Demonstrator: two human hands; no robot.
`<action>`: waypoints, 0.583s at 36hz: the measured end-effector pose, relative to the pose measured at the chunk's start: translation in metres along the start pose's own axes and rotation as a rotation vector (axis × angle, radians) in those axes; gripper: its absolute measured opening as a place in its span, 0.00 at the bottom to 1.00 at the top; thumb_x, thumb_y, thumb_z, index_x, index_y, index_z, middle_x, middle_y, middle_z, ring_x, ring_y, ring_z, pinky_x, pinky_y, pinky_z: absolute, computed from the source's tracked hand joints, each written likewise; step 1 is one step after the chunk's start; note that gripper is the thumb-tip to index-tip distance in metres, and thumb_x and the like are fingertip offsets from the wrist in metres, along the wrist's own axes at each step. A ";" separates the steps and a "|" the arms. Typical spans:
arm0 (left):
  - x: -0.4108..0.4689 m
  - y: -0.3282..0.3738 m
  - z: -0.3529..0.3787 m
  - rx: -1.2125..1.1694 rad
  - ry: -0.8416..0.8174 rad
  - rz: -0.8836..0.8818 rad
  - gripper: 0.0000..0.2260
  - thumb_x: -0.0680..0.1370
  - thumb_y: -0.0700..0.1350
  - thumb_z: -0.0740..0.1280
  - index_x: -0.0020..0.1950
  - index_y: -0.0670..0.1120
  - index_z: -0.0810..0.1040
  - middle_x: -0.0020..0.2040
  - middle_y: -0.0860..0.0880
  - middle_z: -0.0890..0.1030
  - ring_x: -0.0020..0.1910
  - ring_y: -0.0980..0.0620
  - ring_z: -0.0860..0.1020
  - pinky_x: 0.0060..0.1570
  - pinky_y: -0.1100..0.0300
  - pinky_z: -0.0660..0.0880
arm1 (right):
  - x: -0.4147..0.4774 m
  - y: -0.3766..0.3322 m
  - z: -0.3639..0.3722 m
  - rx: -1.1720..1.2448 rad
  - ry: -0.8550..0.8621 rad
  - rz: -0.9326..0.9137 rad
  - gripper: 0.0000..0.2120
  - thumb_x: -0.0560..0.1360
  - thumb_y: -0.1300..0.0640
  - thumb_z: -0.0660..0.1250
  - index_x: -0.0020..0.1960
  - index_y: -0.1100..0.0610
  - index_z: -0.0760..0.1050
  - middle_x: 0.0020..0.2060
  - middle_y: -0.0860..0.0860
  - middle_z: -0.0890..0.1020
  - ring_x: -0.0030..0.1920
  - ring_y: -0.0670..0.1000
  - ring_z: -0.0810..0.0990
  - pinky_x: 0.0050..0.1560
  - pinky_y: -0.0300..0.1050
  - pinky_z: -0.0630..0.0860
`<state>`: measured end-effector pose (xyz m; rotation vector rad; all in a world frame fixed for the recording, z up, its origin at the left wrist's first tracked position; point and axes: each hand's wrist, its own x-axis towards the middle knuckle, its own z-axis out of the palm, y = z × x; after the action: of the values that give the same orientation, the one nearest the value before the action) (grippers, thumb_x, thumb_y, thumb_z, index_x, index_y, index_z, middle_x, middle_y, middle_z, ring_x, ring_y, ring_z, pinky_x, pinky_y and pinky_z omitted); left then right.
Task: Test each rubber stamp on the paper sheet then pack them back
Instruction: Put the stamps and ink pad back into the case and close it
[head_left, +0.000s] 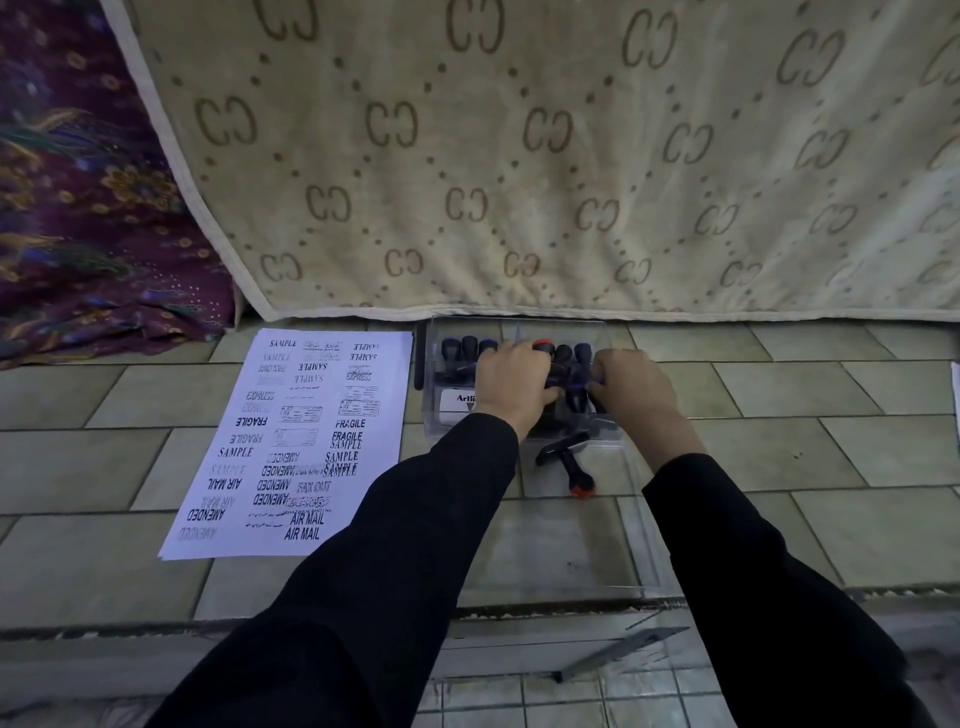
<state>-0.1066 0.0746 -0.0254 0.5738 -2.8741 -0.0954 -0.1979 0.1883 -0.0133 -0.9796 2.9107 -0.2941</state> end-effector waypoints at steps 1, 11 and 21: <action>0.000 0.000 0.001 -0.009 0.004 -0.005 0.15 0.74 0.55 0.69 0.54 0.47 0.78 0.52 0.46 0.78 0.54 0.43 0.75 0.45 0.54 0.66 | 0.000 0.000 0.001 -0.012 0.002 0.001 0.05 0.73 0.60 0.66 0.48 0.59 0.76 0.46 0.60 0.79 0.48 0.60 0.78 0.38 0.45 0.68; 0.002 0.003 0.008 0.015 -0.001 -0.059 0.15 0.74 0.57 0.69 0.51 0.46 0.78 0.51 0.46 0.79 0.54 0.43 0.76 0.48 0.53 0.65 | -0.004 0.001 0.005 -0.083 0.039 -0.035 0.08 0.77 0.61 0.60 0.49 0.60 0.78 0.45 0.61 0.80 0.47 0.61 0.78 0.39 0.47 0.70; -0.013 -0.019 0.004 -0.457 0.174 -0.168 0.09 0.77 0.52 0.64 0.52 0.51 0.81 0.49 0.51 0.81 0.48 0.50 0.78 0.48 0.53 0.75 | -0.013 0.005 0.004 0.084 0.116 -0.083 0.08 0.75 0.59 0.63 0.50 0.60 0.78 0.45 0.57 0.81 0.47 0.58 0.78 0.44 0.51 0.77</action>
<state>-0.0882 0.0622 -0.0334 0.6850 -2.5082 -0.6705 -0.1901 0.1994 -0.0186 -1.1082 2.9360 -0.4895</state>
